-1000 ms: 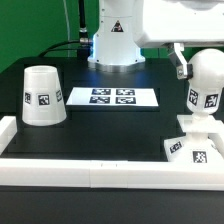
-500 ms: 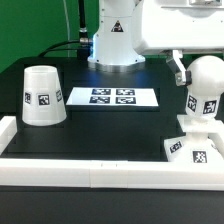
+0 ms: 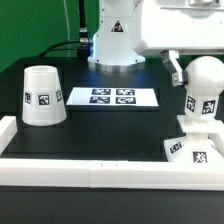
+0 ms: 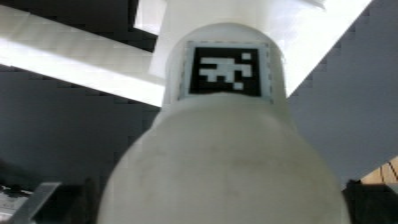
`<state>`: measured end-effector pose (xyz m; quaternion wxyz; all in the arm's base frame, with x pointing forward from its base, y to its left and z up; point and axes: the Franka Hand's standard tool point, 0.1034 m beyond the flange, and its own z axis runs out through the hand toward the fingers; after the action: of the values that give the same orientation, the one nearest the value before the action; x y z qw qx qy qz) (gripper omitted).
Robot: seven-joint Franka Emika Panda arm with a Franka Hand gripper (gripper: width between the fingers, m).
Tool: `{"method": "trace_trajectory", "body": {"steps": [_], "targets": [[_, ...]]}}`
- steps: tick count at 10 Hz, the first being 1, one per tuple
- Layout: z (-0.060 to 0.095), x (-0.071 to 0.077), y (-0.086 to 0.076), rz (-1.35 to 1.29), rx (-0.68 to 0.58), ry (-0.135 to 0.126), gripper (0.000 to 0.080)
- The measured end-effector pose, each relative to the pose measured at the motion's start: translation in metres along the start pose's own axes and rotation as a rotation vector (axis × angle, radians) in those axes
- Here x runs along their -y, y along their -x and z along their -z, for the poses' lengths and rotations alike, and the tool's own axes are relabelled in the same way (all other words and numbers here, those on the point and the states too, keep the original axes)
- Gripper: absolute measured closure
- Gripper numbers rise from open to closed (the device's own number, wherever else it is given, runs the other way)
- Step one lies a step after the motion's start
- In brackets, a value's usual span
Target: Assemble lamp
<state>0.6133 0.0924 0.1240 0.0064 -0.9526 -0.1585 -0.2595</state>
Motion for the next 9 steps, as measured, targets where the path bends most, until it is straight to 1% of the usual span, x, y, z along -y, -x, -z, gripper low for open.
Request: {"method": "trace_trajectory", "body": {"steps": [1, 2, 5, 6, 7, 8, 9], "targets": [[0.001, 0.0, 0.0, 0.0, 0.0, 0.0, 0.0102], [0.005, -0.001, -0.001, 0.0, 0.0, 0.001, 0.0101], [0.031, -0.002, -0.014, 0.003, 0.034, -0.01, 0.0101], [0.041, -0.004, -0.025, 0.004, 0.039, -0.013, 0.0101], [0.041, -0.003, -0.025, 0.004, 0.04, -0.013, 0.0101], [0.039, -0.001, -0.022, 0.004, 0.072, -0.023, 0.0101], [0.039, -0.001, -0.023, 0.004, 0.072, -0.023, 0.0101]]}}
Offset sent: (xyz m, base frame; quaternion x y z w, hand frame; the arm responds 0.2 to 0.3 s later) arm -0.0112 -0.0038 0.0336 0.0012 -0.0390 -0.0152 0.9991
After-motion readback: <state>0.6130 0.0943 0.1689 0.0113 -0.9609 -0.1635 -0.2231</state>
